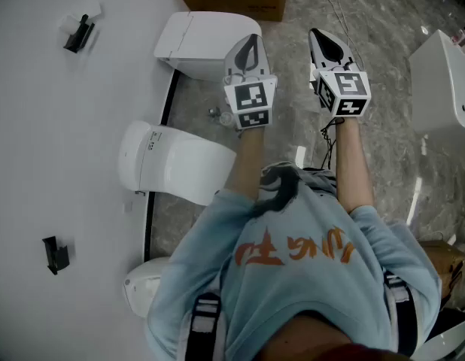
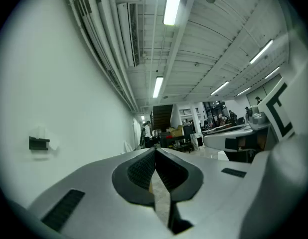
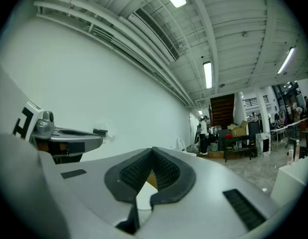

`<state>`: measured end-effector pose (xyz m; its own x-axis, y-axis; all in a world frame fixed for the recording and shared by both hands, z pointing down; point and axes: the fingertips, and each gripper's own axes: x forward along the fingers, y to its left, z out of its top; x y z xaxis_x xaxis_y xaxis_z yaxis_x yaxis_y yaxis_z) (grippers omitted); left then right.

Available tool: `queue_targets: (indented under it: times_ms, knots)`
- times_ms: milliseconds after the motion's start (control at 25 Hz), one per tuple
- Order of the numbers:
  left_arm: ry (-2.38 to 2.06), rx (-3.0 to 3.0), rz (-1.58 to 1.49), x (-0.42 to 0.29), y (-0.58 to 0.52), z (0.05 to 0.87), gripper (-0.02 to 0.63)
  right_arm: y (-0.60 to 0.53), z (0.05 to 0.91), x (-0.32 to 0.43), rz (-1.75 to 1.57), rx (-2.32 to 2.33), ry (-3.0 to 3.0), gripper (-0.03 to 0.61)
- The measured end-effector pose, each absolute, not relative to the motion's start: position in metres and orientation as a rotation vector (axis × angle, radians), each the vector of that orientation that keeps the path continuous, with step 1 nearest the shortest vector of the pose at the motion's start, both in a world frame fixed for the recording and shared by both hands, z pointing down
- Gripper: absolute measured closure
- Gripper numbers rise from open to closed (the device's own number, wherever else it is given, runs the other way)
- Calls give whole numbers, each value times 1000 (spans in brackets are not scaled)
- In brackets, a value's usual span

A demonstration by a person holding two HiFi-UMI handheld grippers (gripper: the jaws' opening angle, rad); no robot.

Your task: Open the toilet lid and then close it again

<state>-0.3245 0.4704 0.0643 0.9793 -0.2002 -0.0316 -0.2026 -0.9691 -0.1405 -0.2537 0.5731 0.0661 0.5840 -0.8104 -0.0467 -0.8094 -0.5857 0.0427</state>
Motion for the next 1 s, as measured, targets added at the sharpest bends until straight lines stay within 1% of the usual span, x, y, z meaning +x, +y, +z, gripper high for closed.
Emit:
queue_targets:
  times_ms: [400, 680, 800, 1000]
  knots:
    - [370, -2965, 12, -323, 463, 69, 586, 580, 71, -235, -93, 2867, -1438, 566]
    - [503, -2963, -41, -328, 405, 85, 586, 542, 89, -227, -79, 2784, -1444, 566]
    - [500, -2967, -33, -309, 390, 88, 586, 526, 89, -212, -92, 2770, -1454, 566]
    - [491, -2984, -24, -264, 357, 112, 586, 496, 108, -161, -68, 2751, -1439, 566]
